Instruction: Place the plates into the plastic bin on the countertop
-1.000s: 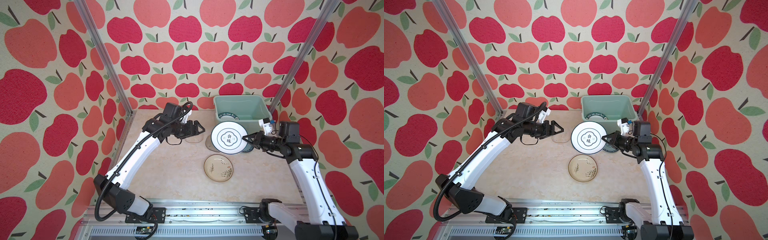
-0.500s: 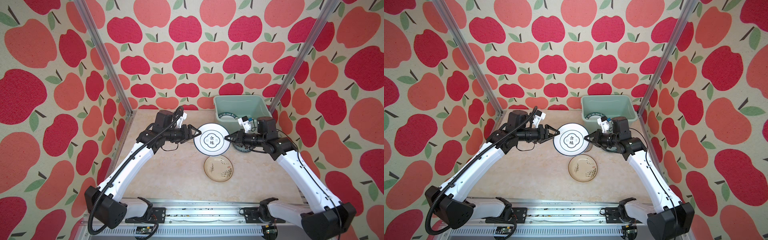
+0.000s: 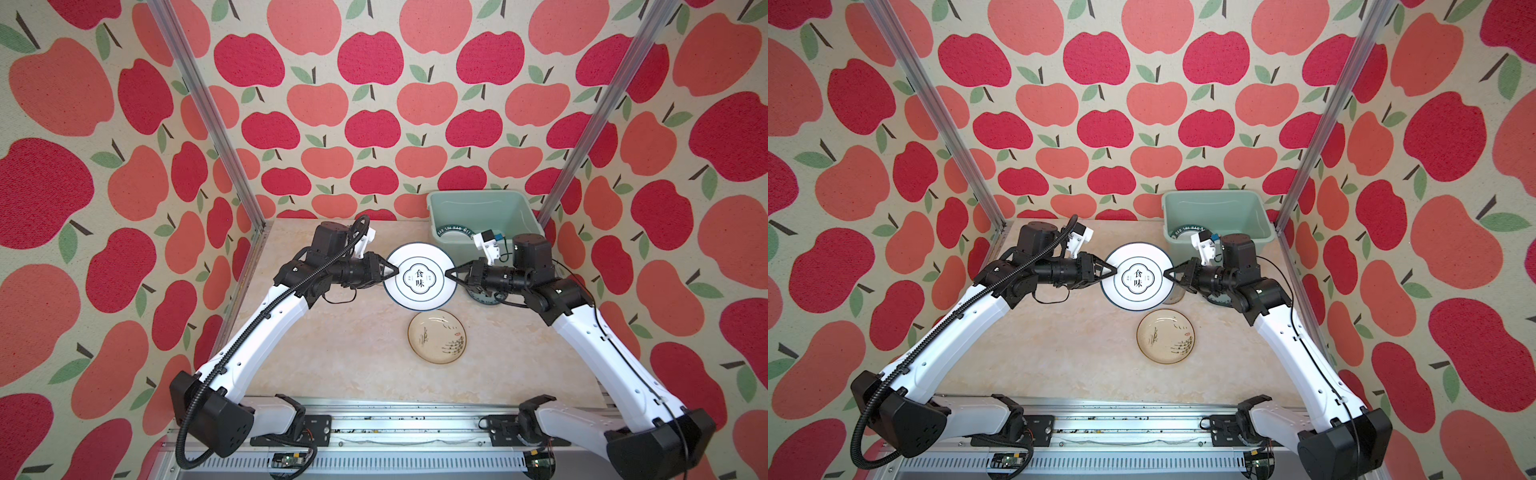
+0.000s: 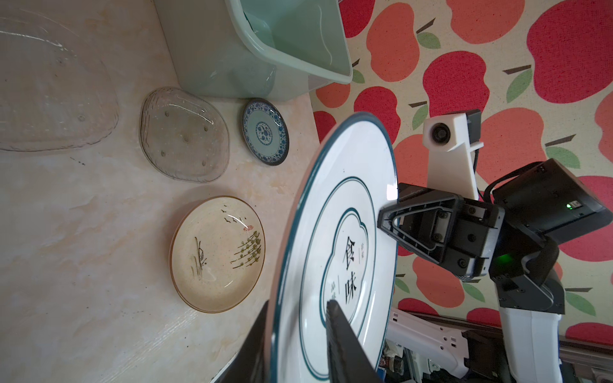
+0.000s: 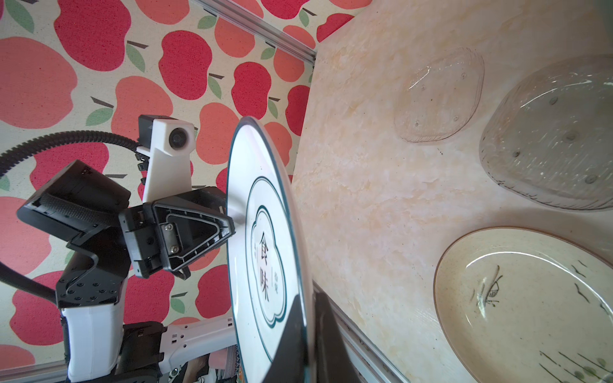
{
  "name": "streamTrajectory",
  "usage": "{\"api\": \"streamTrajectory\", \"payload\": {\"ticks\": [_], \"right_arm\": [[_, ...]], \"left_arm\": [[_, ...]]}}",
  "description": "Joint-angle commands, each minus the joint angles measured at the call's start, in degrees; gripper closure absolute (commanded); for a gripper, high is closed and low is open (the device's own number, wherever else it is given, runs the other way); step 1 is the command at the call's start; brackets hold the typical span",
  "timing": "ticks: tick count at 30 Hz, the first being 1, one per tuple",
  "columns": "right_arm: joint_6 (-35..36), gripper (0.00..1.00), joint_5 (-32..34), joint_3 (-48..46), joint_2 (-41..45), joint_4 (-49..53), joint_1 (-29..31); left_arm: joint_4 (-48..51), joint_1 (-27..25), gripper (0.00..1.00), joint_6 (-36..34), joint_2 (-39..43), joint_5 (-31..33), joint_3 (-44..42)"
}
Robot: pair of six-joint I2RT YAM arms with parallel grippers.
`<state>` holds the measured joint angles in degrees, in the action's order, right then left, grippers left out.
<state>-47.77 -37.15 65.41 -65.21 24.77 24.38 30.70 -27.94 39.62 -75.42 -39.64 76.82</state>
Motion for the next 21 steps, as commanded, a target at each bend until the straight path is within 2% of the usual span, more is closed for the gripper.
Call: {"api": "streamTrajectory", "payload": {"ticks": [1, 3, 5, 10, 14, 18, 21], "right_arm": [[-1.6, 1.0, 0.3, -1.7, 0.9, -5.2, 0.8], [-2.1, 0.98, -0.3, -2.5, 1.1, -7.4, 1.0], [-2.9, 0.95, -1.2, -3.6, 1.5, -10.2, 1.2], [-5.7, 0.87, -2.2, -6.2, 2.2, -16.4, 2.2], [-5.8, 0.81, -2.8, -6.3, 1.8, -18.0, 3.7], [-5.8, 0.83, -2.5, -6.3, 2.1, -18.1, 3.9], [-5.6, 0.93, -1.7, -6.3, 2.5, -17.9, 3.8]], "left_arm": [[-0.9, -0.6, 0.81, 0.7, -0.1, -3.6, 1.6], [-2.1, -0.6, 0.9, 1.9, 0.1, -4.2, 1.1], [-3.2, -0.6, 0.95, 3.2, 0.4, -4.5, 0.4], [-6.0, -0.8, 1.0, 6.3, 1.5, -4.5, -1.3], [-8.1, -0.7, 1.0, 8.5, 2.0, -4.3, -2.8], [-9.2, -0.8, 1.0, 9.9, 2.3, -3.8, -3.7], [-9.4, -0.8, 1.0, 10.7, 2.3, -3.3, -4.0]]}}
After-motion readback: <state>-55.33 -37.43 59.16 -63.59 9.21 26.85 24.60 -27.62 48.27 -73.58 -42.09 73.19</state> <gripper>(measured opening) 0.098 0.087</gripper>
